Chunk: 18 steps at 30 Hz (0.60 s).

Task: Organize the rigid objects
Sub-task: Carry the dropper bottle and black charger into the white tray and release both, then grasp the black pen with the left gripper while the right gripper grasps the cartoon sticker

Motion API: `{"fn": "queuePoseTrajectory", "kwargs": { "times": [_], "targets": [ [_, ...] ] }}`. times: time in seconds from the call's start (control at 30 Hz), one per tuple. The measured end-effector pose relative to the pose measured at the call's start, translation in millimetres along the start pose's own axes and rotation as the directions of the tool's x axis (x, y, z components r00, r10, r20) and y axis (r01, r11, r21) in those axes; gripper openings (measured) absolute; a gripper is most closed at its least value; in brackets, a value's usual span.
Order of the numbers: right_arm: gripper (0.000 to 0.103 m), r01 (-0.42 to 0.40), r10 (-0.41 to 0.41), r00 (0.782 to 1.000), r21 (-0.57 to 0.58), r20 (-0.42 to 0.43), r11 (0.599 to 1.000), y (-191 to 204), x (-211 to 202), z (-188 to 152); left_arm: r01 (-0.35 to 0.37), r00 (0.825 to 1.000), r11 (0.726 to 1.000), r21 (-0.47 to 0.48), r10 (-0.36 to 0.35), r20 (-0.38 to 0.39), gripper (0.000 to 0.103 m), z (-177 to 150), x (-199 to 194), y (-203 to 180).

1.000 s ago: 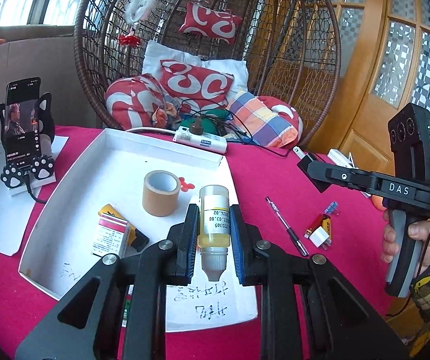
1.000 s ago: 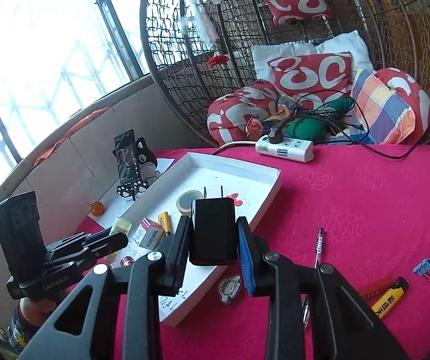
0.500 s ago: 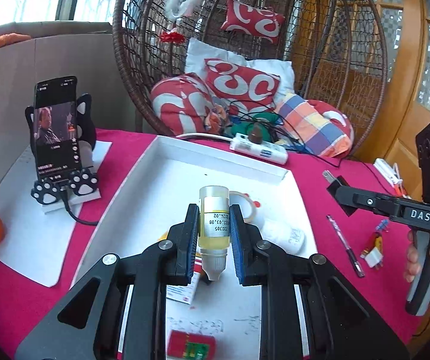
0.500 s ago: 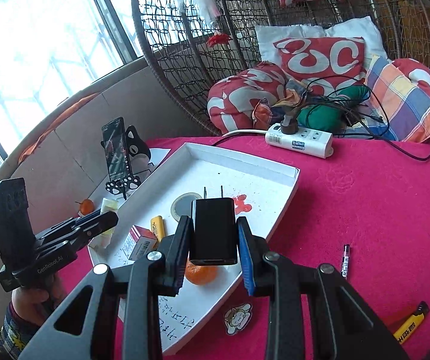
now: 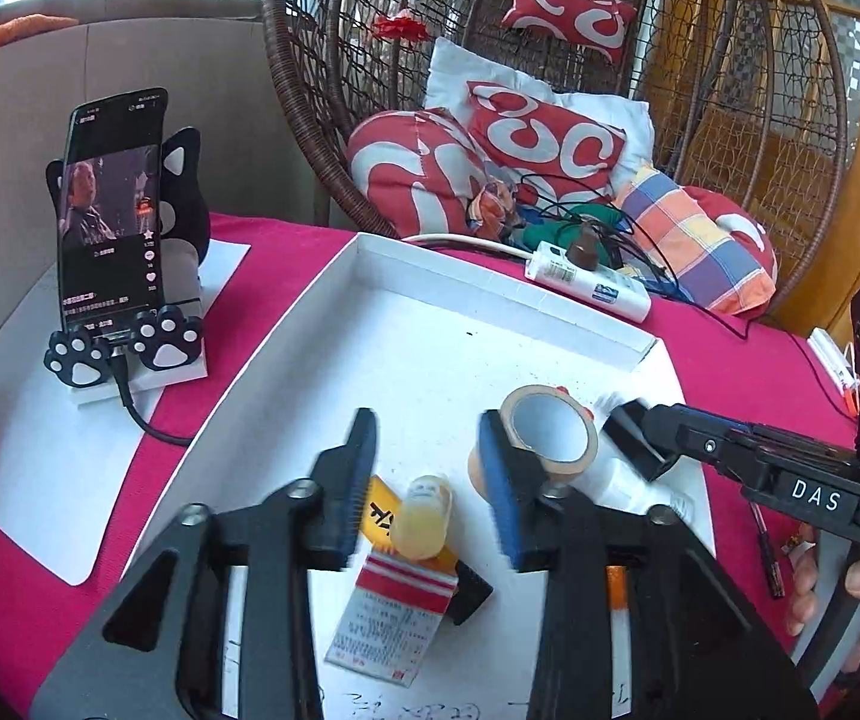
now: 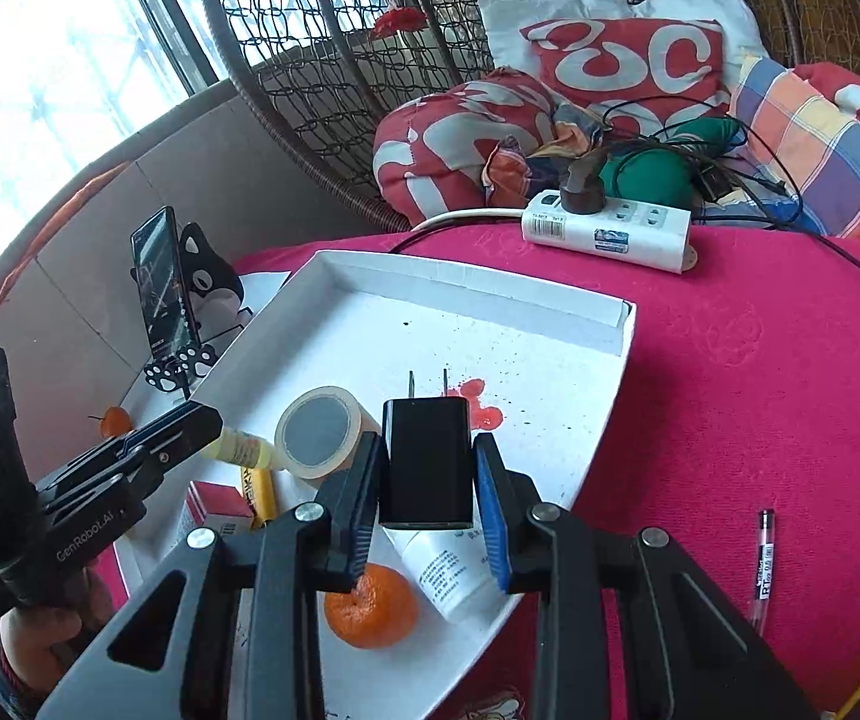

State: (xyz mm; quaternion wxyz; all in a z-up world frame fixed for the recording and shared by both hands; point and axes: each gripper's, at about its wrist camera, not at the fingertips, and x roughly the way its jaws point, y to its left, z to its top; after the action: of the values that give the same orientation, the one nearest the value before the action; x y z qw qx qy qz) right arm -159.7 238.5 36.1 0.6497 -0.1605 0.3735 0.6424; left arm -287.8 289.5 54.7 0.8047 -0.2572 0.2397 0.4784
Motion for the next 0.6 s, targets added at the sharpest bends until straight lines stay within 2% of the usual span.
{"fn": "queuePoseTrajectory", "kwargs": {
  "times": [0.03, 0.07, 0.1, 0.17, 0.23, 0.27, 0.3, 0.5, 0.57, 0.6],
  "targets": [
    [0.034, 0.002, -0.002, 1.0, -0.004, -0.002, 1.0, 1, 0, -1, -0.009, 1.0, 1.0, -0.004, 0.009, 0.012, 0.075, -1, -2, 0],
    [0.047, 0.007, -0.007, 1.0, -0.007, 0.001, 1.0, 2, -1, -3, -0.016, 1.0, 1.0, -0.007, 0.016, 0.027, 0.088, -2, -6, 0],
    [0.066, 0.014, -0.014, 1.0, -0.008, 0.012, 1.0, 2, -4, -5, -0.023, 0.999, 1.0, -0.009, 0.023, 0.044, 0.089, -3, -9, 1],
    [0.089, 0.024, -0.024, 0.998, -0.008, 0.051, 1.0, 2, -16, -9, -0.031, 0.998, 0.999, -0.018, 0.032, 0.057, 0.091, -4, -15, 2],
    [0.089, 0.021, -0.019, 0.995, -0.02, 0.094, 1.0, 4, -33, -12, -0.039, 0.997, 0.999, -0.035, 0.042, 0.068, 0.102, -5, -22, 3],
    [0.091, 0.023, -0.019, 0.993, -0.027, 0.117, 0.999, 6, -41, -14, -0.037, 0.996, 0.998, -0.042, 0.041, 0.081, 0.103, -5, -28, 3],
    [0.103, 0.026, -0.021, 0.989, -0.034, 0.145, 0.999, 6, -53, -15, -0.027, 0.995, 0.999, -0.046, 0.031, 0.094, 0.103, -6, -34, 2],
    [0.103, 0.063, -0.047, 0.949, -0.044, 0.311, 0.997, -4, -123, -24, 0.077, 0.986, 0.997, 0.001, -0.077, 0.147, 0.103, -8, -63, -16],
    [0.103, 0.064, -0.045, 0.948, -0.053, 0.316, 0.997, -12, -136, -27, 0.117, 0.982, 0.993, 0.014, -0.118, 0.146, 0.103, -9, -69, -21],
    [0.103, 0.059, -0.035, 0.954, -0.07, 0.299, 0.996, -16, -138, -29, 0.133, 0.981, 0.991, 0.018, -0.134, 0.143, 0.103, -10, -71, -24]
  ]
}}
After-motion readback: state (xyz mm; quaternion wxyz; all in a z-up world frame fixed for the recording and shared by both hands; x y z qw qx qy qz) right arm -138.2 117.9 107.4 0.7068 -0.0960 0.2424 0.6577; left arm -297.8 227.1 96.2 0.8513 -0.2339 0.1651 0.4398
